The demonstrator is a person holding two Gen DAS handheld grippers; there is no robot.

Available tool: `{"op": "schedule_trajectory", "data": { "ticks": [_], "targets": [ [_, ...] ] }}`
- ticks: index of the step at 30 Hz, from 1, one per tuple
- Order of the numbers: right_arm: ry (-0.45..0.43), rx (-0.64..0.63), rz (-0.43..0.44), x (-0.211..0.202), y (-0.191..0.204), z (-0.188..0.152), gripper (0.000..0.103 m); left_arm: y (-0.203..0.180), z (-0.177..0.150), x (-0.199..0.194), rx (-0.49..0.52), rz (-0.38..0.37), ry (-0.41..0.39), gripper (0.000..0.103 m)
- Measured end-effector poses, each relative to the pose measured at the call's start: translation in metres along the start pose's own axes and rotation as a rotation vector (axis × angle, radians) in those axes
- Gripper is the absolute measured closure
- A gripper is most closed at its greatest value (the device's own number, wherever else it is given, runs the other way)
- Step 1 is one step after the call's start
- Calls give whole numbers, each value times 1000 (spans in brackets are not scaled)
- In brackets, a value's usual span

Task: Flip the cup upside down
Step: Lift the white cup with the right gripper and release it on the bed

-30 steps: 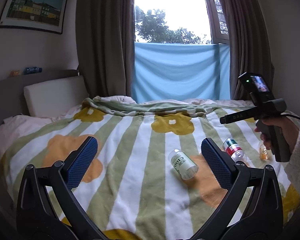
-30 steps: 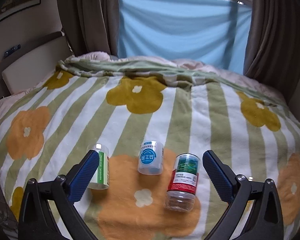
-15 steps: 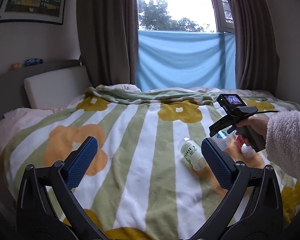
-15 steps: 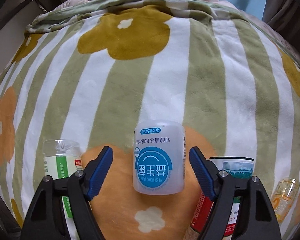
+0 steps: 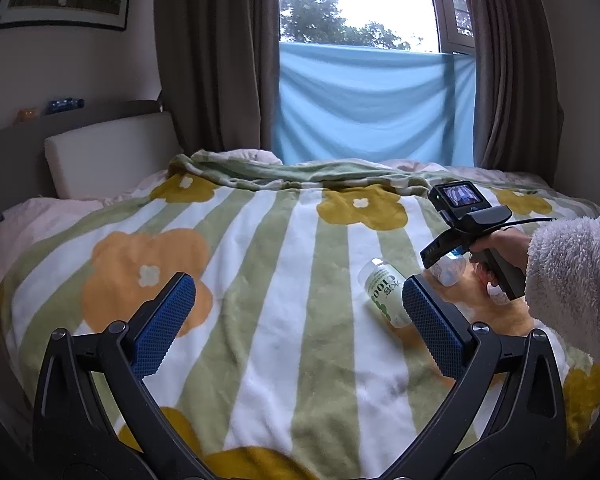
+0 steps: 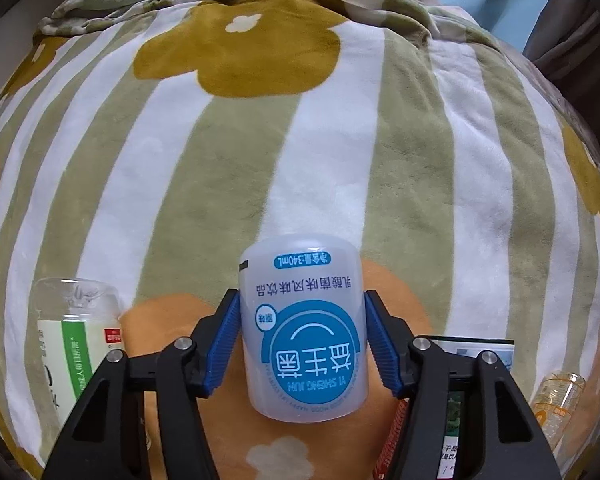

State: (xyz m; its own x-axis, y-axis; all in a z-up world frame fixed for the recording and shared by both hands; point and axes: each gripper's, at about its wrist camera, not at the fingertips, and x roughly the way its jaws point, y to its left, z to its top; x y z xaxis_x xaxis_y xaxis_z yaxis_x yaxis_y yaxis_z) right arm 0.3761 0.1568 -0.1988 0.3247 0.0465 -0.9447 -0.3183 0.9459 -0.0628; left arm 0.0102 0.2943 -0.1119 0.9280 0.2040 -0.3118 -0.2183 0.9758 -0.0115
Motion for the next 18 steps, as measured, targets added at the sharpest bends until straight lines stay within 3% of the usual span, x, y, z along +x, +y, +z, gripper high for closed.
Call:
{"op": "schedule_trajectory", "data": {
  "ticks": [8,15,18],
  "targets": [
    [-118,-33,113,-76,16,-28,47,-2,-1,-7,-6,-14,4,0],
    [-208,-33,171,-145,21,-87,47,-11,-4,-16,5,-38,17,0],
    [-235,-26,158,-162,22,-122,47,-14,-7,-20,8,-50,26,0]
  ]
}}
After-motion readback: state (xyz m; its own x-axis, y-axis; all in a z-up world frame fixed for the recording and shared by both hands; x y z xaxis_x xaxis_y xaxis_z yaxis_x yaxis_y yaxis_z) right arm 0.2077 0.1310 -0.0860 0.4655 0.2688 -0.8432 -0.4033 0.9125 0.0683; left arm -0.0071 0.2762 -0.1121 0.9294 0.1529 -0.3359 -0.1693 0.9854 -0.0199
